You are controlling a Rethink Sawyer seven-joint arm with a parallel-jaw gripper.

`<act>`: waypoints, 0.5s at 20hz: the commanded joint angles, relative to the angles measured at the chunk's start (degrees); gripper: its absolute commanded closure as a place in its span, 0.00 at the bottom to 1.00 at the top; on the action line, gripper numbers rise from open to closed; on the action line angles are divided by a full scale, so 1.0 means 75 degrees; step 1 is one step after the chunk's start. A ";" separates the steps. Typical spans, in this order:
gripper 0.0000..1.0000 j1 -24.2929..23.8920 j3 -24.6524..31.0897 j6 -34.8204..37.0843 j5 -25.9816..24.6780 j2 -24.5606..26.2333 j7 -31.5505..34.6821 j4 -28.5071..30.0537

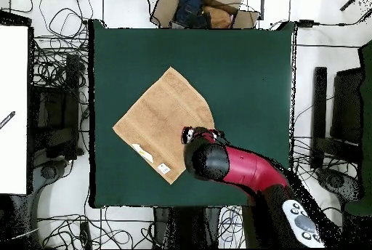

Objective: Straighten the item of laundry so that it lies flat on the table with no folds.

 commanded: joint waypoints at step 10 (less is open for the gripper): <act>0.00 -0.0100 0.1052 0.0892 -0.0774 0.1088 -0.0212 -0.1098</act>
